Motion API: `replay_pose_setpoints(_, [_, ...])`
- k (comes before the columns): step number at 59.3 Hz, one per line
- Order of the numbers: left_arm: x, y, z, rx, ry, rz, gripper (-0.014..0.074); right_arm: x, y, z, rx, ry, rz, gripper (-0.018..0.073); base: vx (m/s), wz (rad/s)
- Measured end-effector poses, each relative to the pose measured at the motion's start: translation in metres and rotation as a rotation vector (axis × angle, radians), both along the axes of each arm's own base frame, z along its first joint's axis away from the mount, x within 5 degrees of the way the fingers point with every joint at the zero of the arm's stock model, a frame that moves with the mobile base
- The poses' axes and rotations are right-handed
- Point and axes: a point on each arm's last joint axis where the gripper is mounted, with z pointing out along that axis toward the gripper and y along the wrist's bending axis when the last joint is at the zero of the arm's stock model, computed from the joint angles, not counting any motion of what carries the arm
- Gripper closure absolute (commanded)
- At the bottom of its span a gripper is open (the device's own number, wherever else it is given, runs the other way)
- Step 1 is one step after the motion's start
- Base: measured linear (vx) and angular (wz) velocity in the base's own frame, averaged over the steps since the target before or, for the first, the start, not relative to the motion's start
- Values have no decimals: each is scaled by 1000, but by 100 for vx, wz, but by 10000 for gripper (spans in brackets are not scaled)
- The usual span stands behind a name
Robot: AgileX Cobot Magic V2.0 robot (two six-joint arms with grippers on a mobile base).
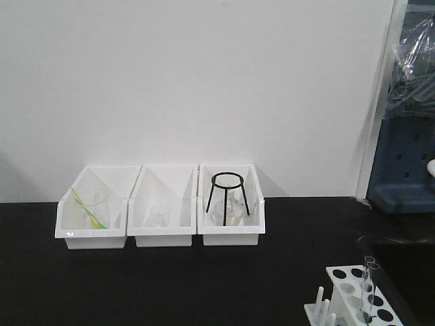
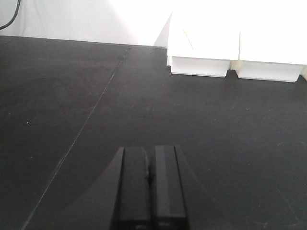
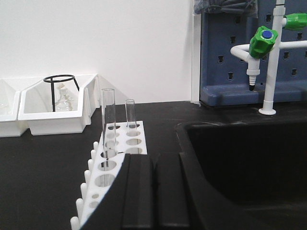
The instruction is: Flip and reinsert test tube from rack
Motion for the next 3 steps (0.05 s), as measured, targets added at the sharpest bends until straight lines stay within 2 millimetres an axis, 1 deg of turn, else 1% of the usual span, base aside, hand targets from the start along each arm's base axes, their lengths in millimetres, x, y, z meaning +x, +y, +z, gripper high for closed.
replay_pose_setpoints(3, [0,0,0,0,0,0,603,0,0,0,0,0,0,571,0,0])
